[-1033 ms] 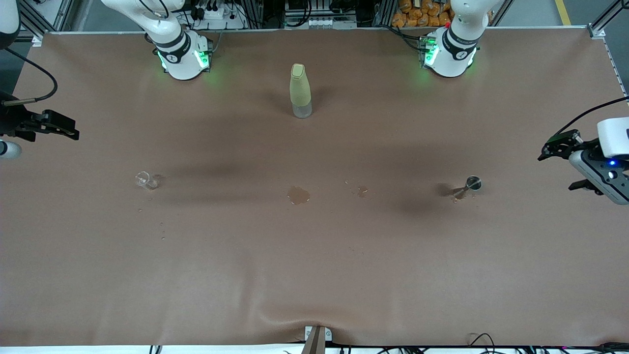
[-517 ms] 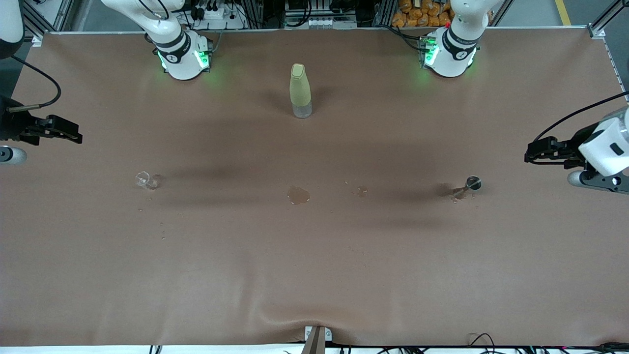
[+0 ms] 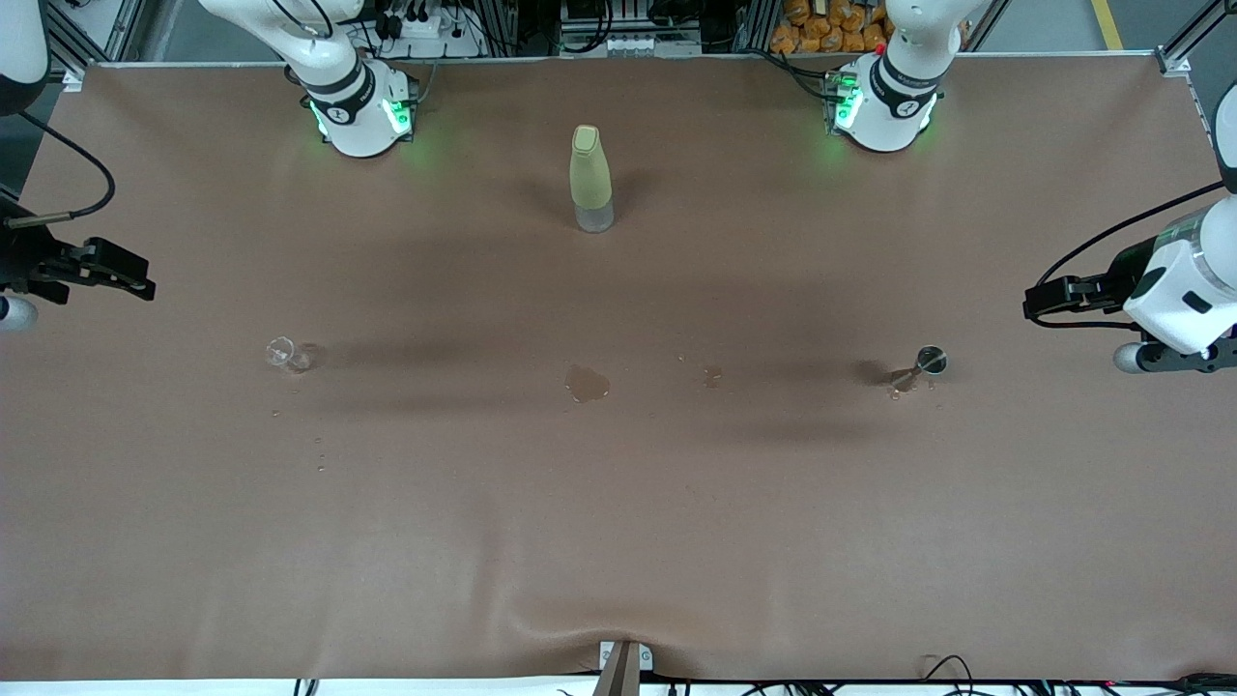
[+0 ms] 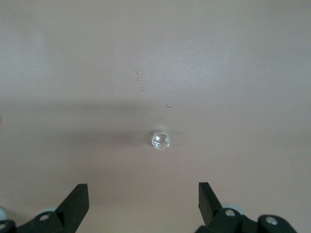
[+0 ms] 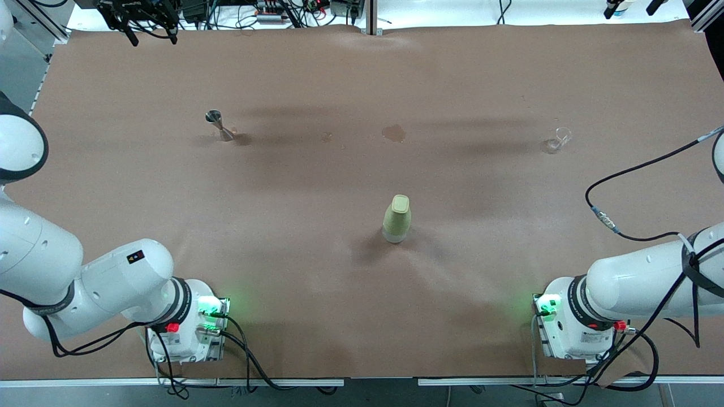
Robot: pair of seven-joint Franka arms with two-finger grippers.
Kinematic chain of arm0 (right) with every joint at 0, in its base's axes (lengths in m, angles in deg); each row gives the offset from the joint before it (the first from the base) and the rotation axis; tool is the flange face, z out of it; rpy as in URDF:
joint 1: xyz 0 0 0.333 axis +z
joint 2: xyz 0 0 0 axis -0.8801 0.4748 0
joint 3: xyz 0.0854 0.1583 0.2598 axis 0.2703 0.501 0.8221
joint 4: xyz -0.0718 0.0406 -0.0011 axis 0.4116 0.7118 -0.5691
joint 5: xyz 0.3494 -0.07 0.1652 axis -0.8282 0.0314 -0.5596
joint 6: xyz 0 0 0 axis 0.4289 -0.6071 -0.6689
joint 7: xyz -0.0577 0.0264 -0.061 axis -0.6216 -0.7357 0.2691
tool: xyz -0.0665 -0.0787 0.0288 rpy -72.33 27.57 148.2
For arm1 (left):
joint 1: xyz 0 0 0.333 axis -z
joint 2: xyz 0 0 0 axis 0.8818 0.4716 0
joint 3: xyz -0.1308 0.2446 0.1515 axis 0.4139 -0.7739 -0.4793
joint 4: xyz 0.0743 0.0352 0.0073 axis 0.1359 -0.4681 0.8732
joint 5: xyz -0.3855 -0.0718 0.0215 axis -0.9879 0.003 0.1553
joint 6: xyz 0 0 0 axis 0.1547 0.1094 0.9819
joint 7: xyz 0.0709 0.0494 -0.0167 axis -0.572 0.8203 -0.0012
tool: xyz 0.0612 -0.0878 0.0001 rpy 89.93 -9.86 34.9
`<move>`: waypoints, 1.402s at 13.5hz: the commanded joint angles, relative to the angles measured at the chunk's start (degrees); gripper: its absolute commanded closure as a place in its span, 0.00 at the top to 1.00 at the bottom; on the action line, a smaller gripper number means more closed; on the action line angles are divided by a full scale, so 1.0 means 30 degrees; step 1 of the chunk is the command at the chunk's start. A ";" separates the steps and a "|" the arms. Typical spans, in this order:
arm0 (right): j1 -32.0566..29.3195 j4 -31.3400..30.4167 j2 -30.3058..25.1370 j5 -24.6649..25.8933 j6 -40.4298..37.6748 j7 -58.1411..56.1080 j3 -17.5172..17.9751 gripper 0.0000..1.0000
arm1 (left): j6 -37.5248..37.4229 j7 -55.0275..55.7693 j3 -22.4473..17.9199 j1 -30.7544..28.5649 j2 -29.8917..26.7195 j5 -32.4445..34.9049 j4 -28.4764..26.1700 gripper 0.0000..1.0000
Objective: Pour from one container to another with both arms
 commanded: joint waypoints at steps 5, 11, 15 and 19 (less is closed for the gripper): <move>-0.0879 0.0059 -0.1005 -0.1395 -0.0910 -0.0998 -0.0031 1.00 | 0.1806 0.0681 -0.0032 -0.0191 0.0033 -0.0357 -0.0212 1.00; -0.1293 -0.0615 -0.2007 -0.1278 -0.0123 -0.1093 -0.0060 1.00 | 0.1631 0.0328 -0.4680 0.4340 -0.0055 -0.0357 -0.0037 1.00; -0.1264 -0.1289 -0.2181 -0.1132 0.0199 -0.0741 -0.0031 1.00 | 0.1777 0.0651 -0.8544 0.8291 -0.0142 -0.0355 -0.0007 1.00; -0.1117 -0.1290 -0.2066 -0.1131 0.0316 0.0960 0.0115 1.00 | 0.1748 0.1815 -0.9935 0.9331 -0.0434 -0.1908 -0.0269 1.00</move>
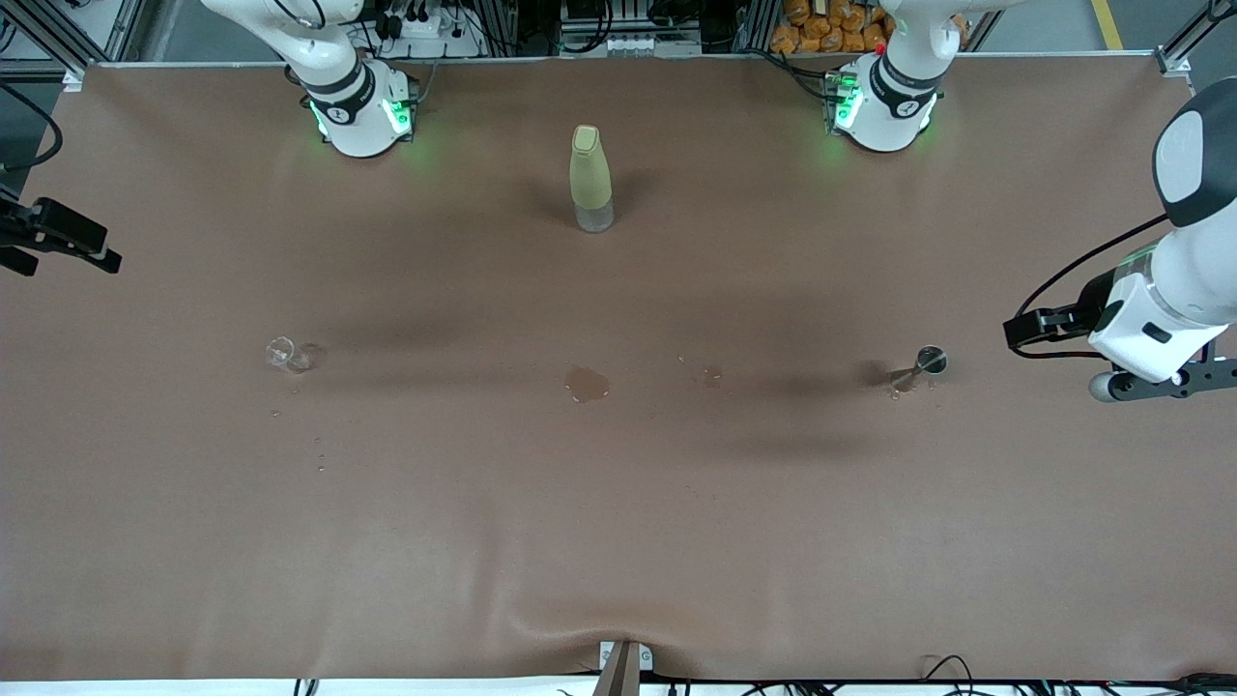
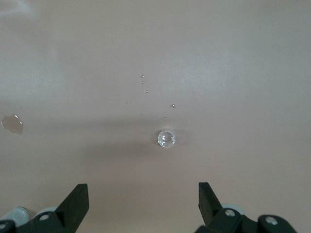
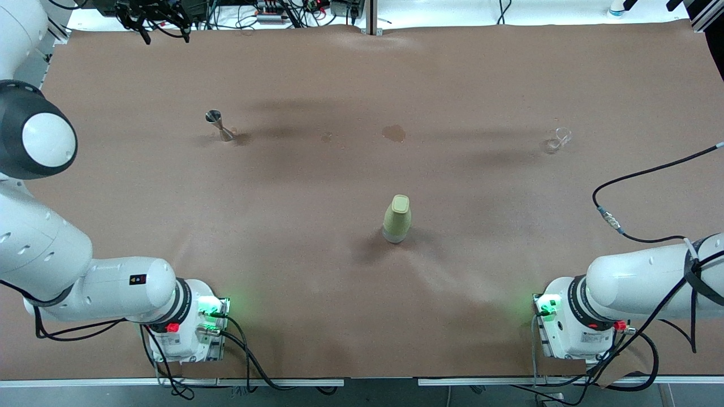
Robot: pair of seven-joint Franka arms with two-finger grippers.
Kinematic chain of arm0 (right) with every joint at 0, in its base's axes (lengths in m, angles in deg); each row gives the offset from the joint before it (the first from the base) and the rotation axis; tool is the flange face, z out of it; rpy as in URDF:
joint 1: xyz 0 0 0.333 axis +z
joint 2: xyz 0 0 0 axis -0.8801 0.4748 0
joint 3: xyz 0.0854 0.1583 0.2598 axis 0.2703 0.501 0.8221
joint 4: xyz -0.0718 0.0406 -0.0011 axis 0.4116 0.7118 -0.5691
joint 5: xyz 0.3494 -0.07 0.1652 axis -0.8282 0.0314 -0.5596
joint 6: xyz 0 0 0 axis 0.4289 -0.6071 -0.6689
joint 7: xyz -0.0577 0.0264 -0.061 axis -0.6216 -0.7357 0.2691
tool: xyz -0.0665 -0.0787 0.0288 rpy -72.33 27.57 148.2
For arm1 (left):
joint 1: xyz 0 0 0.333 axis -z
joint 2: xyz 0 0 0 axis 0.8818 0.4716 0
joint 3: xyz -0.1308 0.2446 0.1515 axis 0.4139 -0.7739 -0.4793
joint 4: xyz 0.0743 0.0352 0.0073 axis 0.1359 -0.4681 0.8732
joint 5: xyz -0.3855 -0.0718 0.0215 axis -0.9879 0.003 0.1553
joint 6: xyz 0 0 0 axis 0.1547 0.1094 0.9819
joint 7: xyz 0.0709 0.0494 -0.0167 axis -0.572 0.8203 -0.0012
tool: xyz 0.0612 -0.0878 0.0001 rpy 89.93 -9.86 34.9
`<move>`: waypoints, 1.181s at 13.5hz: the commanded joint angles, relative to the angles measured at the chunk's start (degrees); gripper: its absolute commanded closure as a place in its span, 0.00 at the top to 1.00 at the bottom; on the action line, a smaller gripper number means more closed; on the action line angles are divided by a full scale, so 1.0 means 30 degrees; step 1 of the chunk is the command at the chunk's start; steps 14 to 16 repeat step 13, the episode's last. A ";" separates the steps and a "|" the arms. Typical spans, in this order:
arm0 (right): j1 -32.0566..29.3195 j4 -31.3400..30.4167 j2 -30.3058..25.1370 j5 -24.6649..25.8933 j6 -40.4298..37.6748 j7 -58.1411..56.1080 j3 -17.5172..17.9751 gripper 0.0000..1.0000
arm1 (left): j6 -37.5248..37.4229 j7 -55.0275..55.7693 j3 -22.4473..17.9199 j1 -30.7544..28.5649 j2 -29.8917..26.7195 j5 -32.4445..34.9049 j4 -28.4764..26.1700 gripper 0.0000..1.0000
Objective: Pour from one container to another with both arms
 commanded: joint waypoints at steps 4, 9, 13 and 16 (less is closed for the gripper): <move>-0.0069 -0.0503 -0.0409 -0.0058 0.0442 0.0076 0.0250 1.00 | 0.0430 0.1471 -0.0442 0.0199 -0.1404 -0.0878 -0.1079 1.00; -0.0069 -0.0473 -0.0409 -0.0058 0.0442 -0.0127 0.0250 1.00 | 0.1107 0.1325 -0.0530 0.0141 -0.1407 -0.0819 -0.0702 1.00; -0.0069 -0.0473 -0.0380 -0.0087 0.0442 -0.0305 0.0279 1.00 | 0.1107 0.1090 -0.0618 0.0170 -0.1377 -0.0848 -0.0702 1.00; -0.0069 -0.0473 -0.0380 -0.0087 0.0442 -0.0305 0.0279 1.00 | 0.1107 0.1090 -0.0618 0.0170 -0.1377 -0.0848 -0.0702 1.00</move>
